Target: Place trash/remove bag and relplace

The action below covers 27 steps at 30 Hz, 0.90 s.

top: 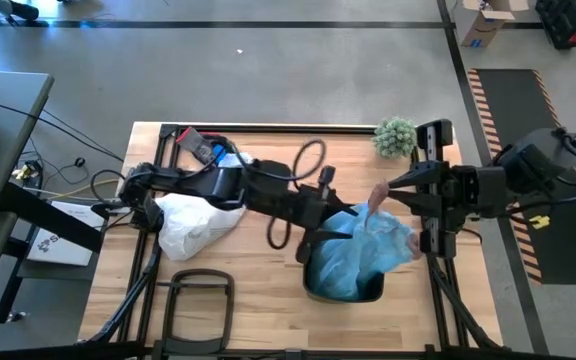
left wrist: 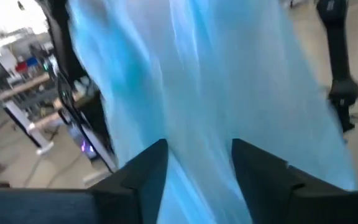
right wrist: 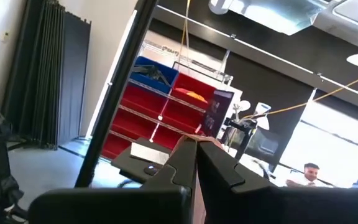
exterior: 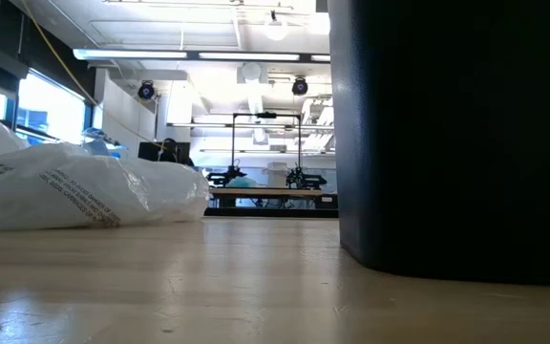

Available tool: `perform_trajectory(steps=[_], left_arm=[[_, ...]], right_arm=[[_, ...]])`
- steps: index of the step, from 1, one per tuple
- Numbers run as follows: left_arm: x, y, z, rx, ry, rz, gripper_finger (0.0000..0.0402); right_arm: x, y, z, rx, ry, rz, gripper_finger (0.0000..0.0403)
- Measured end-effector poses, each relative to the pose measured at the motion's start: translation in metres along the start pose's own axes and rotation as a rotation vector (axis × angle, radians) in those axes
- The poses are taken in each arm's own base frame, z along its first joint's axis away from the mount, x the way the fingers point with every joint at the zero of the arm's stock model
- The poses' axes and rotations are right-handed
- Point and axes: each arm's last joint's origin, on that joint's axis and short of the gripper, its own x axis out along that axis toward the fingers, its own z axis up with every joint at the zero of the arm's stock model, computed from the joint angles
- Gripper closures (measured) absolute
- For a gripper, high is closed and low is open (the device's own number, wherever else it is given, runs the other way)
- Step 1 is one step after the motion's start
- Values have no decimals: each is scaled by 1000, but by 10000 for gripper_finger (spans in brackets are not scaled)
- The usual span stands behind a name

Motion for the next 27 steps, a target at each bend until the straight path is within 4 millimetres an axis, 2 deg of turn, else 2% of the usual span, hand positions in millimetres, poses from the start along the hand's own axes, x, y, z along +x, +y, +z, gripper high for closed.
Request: perform_trajectory(steps=[2, 5, 7, 14, 18, 22, 27], left_arm=[[7, -3, -9, -2, 45, -14, 277], [14, -7, -23, -6, 124, -29, 357], [17, -9, -30, -18, 168, -39, 389], [17, -24, -42, -24, 331, -31, 400], [18, -33, -44, -8, 378, -17, 401], [12, -40, -34, 27, 395, 88, 401], [-8, -44, -7, 66, 320, 140, 401]], right_arm=[[-1, 1, 2, 0, -18, -2, 403], [-2, 3, 7, -21, -48, -1, 403], [-5, 4, 10, -24, -69, -3, 403], [-22, 4, 31, -79, -132, -108, 403], [-26, 6, 34, -108, -109, -151, 403], [-25, 14, 23, -96, 15, -113, 403], [-27, 26, -2, -84, 260, -60, 399]])
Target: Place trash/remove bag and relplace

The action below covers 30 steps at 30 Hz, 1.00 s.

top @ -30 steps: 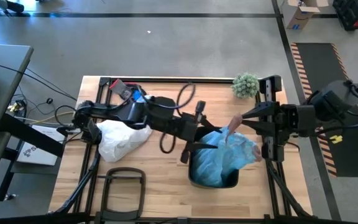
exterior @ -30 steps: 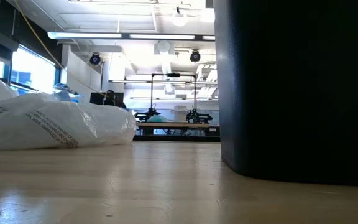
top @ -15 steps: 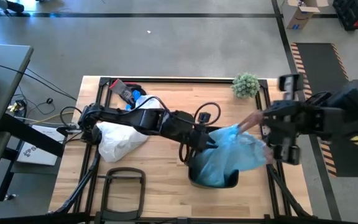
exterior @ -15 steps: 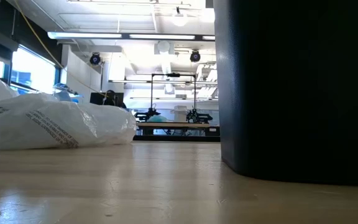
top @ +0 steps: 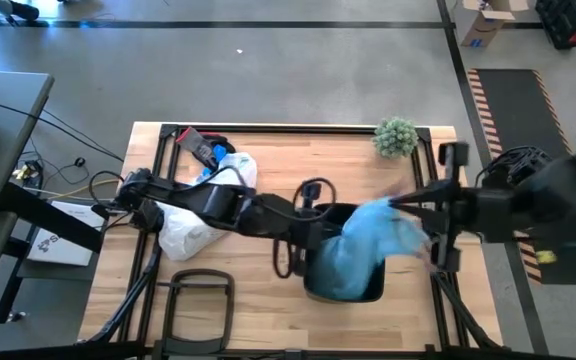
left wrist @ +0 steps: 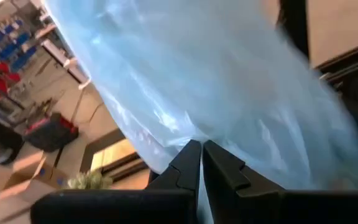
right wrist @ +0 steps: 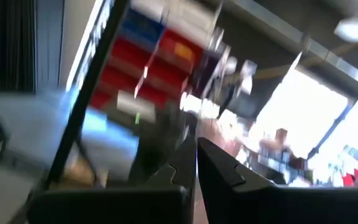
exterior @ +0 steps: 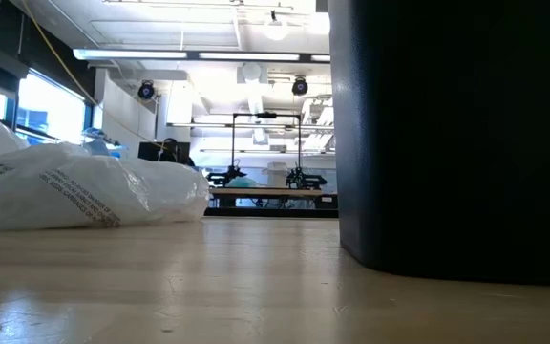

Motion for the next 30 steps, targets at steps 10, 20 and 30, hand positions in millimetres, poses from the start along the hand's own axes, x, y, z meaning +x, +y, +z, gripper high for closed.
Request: perform_trajectory(steps=[10, 20, 30], left_arm=[[-8, -5, 5, 20, 10, 46, 401], [-8, -5, 3, 25, 35, 71, 401], [-8, -5, 3, 25, 38, 77, 401]], right_arm=[[-1, 4, -9, 55, 76, 29, 259], [-29, 52, -8, -30, 61, 444, 159], [-63, 148, -16, -78, 234, 412, 170]])
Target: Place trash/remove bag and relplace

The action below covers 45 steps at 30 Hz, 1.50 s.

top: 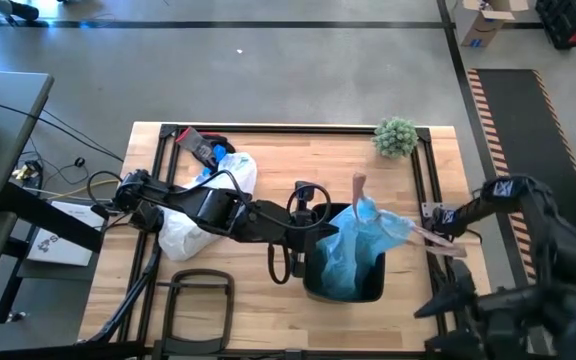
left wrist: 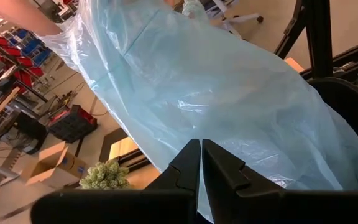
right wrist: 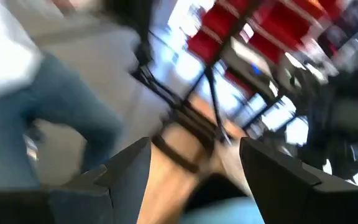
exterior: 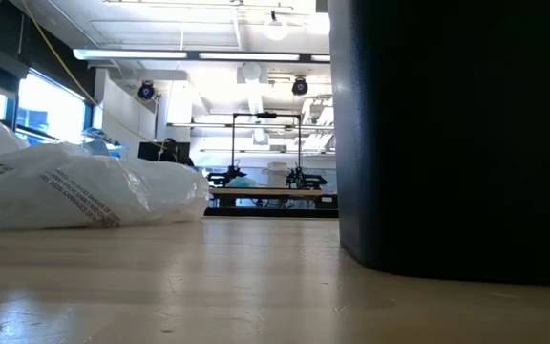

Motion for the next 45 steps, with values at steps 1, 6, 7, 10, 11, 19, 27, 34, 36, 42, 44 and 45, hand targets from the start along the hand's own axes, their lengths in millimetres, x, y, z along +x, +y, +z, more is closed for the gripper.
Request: perform_trajectory(steps=[1, 6, 7, 10, 11, 19, 27, 34, 36, 42, 44, 45], left_arm=[[0, 0, 0, -3, 0, 0, 401], [0, 0, 0, -21, -2, 0, 401], [0, 0, 0, -24, -2, 0, 401], [0, 0, 0, -25, -2, -1, 401], [0, 0, 0, -25, -2, -1, 401], [0, -1, 1, -44, -9, -10, 401], [-2, -6, -4, -63, 58, 1, 401], [-10, -1, 4, -8, 121, 378, 401], [-6, 7, 6, -2, 74, 370, 401], [13, 36, -3, -71, -42, 196, 401], [23, 40, -8, -106, -85, 74, 401], [26, 40, -9, -116, -101, 15, 401]], right_arm=[[0, 8, -6, -1, 40, -42, 171], [-5, 30, -34, 112, 179, -181, 171], [-2, 32, -36, 182, 181, -189, 171], [5, 33, -38, 230, 179, -218, 171], [7, 30, -40, 276, 174, -252, 171], [24, -2, -47, 796, 157, -385, 171], [57, 15, -81, 928, 317, -454, 212], [68, 26, -101, 945, 215, -580, 296], [67, 21, -101, 918, 140, -617, 323], [56, -14, -96, 764, -4, -730, 397], [55, -31, -97, 745, -10, -782, 394], [57, -39, -98, 737, 4, -808, 393]])
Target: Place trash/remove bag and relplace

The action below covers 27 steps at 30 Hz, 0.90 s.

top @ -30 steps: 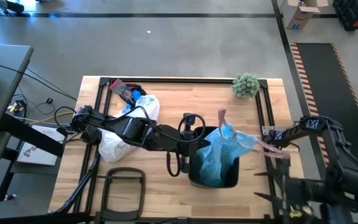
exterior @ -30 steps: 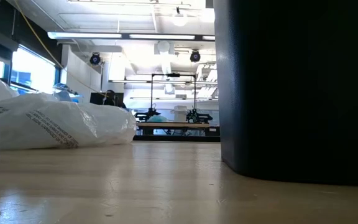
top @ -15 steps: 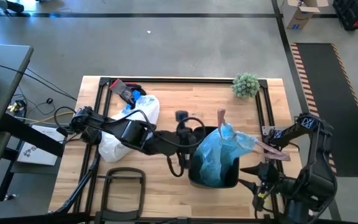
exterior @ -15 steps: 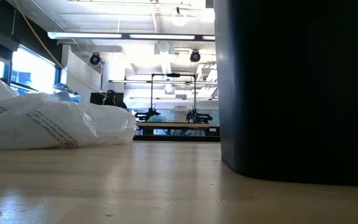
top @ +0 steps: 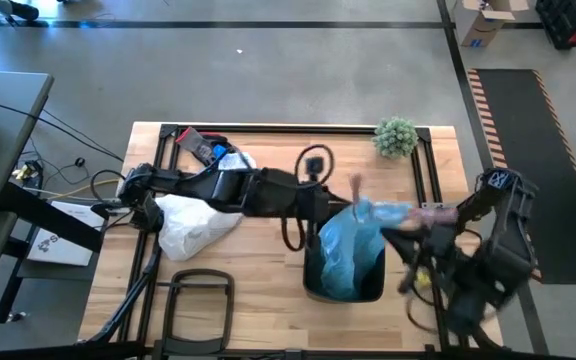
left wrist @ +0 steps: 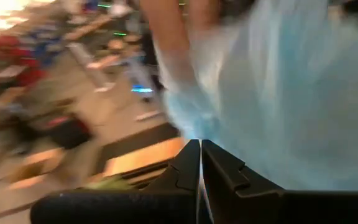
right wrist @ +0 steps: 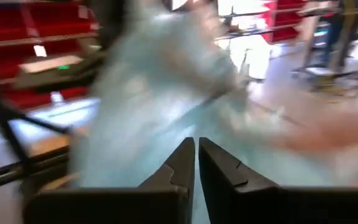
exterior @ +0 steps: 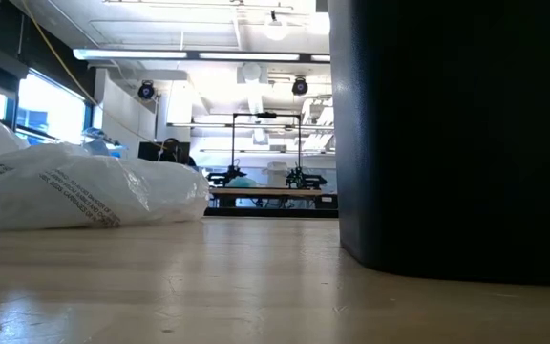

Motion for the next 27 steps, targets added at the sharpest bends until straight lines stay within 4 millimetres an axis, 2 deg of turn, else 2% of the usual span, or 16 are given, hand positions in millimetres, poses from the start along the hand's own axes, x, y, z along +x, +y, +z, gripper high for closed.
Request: perform_trajectory(steps=[3, 6, 8, 11, 15, 20, 24, 27], left_arm=[[13, -6, -9, -5, -4, -128, 401], [16, -17, -14, 12, 43, -132, 401], [14, -22, -15, 31, 96, -77, 401], [9, -29, -18, 78, 186, 17, 402], [3, -38, -21, 129, 272, 113, 401], [-5, -52, -22, 180, 337, 162, 401], [-11, -63, -20, 230, 351, 162, 401], [-17, -75, -18, 263, 349, 107, 401]], right_arm=[[27, -7, 5, -66, 68, -91, 398], [50, -8, 7, -168, 154, -136, 402], [62, -2, 10, -251, 219, -92, 402], [65, 11, 16, -406, 304, 99, 403], [47, 18, 34, -400, 324, 291, 403], [5, 6, 52, -259, 372, 368, 403], [-21, -9, 53, -95, 472, 346, 403], [-27, -10, 43, 24, 456, 285, 402]])
